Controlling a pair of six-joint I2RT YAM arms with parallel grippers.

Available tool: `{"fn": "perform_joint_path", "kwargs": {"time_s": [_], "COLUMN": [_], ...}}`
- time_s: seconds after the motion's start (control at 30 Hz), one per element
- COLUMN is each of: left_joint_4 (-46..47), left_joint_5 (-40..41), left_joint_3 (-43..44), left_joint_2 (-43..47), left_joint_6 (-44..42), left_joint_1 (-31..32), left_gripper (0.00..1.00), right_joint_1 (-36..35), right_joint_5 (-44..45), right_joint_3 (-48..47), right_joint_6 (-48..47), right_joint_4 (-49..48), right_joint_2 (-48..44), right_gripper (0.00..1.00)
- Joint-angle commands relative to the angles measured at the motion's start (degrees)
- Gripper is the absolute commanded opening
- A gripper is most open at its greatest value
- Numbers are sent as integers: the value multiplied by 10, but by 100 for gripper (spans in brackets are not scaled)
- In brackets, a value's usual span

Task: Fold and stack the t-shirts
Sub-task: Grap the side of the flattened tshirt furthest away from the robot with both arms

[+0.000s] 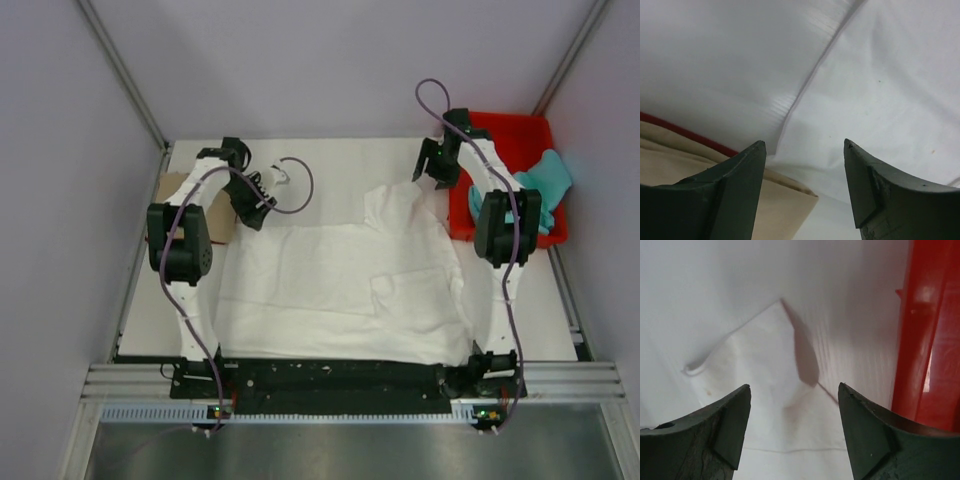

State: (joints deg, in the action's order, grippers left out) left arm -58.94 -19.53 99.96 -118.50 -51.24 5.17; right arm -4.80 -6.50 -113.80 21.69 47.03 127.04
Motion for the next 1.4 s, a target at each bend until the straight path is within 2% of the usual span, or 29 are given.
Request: {"fn": "perform_joint_path", "kwargs": {"time_s": [0.0, 0.17, 0.33, 0.4, 0.47, 0.53, 0.6, 0.63, 0.83, 1.0, 1.2, 1.37], "left_joint_4": [-9, -20, -48, -67, -92, -119, -130, -130, -64, -24, -41, -60], "left_joint_5": [-24, -10, 8, 6, -2, -9, -12, -12, -15, 5, 47, 50], "left_joint_3": [44, 71, 74, 70, 73, 74, 71, 67, 31, -57, -165, -251], "left_joint_2": [-44, -96, -118, -121, -125, -123, -118, -111, -31, 62, 174, 237], "left_joint_6": [-47, -38, -54, -68, -77, -86, -89, -87, -41, -27, -26, -19], "left_joint_1": [-2, -3, -3, -3, -3, -2, -2, -2, -2, 9, 10, 10], "left_gripper": [68, 68, 66, 63, 50, 32, 10, 0, 0, 0, 0, 0], "right_joint_1": [-7, -15, -16, -15, -16, -16, -16, -16, -16, -21, -24, -24], "right_joint_5": [-3, -45, -83, -132, -173, -206, -216, -218, -239, -249, -236, -218], "right_joint_3": [-104, -139, -132, -126, -119, -108, -100, -96, -18, 190, 456, 567], "right_joint_6": [-23, -20, -10, -9, -7, -11, -17, -21, -44, -61, -29, 3], "right_joint_4": [11, 10, 1, -11, -18, -22, -24, -24, -35, -67, -59, -41], "right_joint_2": [71, 144, 172, 174, 168, 158, 139, 125, -1, -183, -397, -504], "right_gripper": [69, 68, 65, 53, 36, 17, 0, 0, 0, 0, 0, 0]}}
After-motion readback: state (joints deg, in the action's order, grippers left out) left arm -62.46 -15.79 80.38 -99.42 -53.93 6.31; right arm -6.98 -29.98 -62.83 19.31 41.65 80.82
